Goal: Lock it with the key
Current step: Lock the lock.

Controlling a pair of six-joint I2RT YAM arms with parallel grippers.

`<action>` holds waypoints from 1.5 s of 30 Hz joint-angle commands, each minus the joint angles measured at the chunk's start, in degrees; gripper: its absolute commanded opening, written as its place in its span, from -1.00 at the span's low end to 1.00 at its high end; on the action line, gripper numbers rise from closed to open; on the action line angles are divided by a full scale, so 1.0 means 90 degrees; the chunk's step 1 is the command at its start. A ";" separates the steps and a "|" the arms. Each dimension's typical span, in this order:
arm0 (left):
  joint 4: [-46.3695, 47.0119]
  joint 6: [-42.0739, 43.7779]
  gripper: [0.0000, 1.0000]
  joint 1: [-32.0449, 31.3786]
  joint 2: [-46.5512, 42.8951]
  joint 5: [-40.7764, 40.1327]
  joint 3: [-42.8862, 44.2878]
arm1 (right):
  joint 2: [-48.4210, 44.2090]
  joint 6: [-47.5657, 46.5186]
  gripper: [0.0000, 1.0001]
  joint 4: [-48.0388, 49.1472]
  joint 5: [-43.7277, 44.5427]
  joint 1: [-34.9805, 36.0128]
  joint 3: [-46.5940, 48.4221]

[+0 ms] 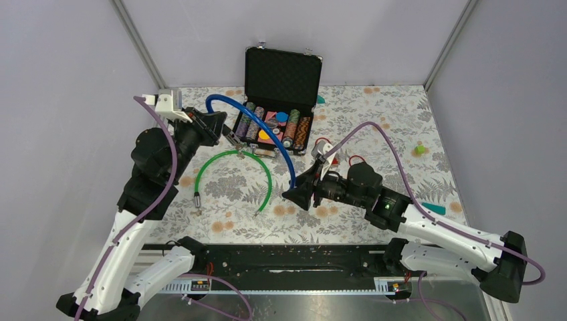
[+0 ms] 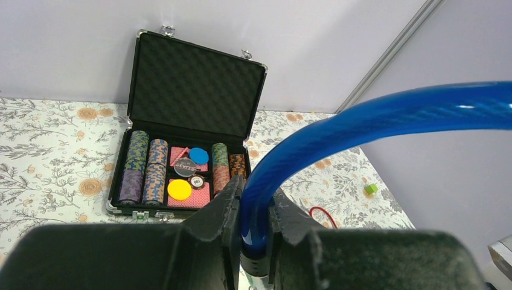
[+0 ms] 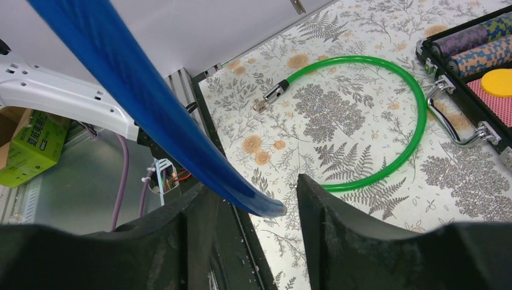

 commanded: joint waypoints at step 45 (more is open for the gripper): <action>0.3245 -0.4019 -1.00 -0.0007 -0.0717 0.3231 -0.3242 | 0.1019 -0.2034 -1.00 0.0394 0.2782 0.1338 0.2258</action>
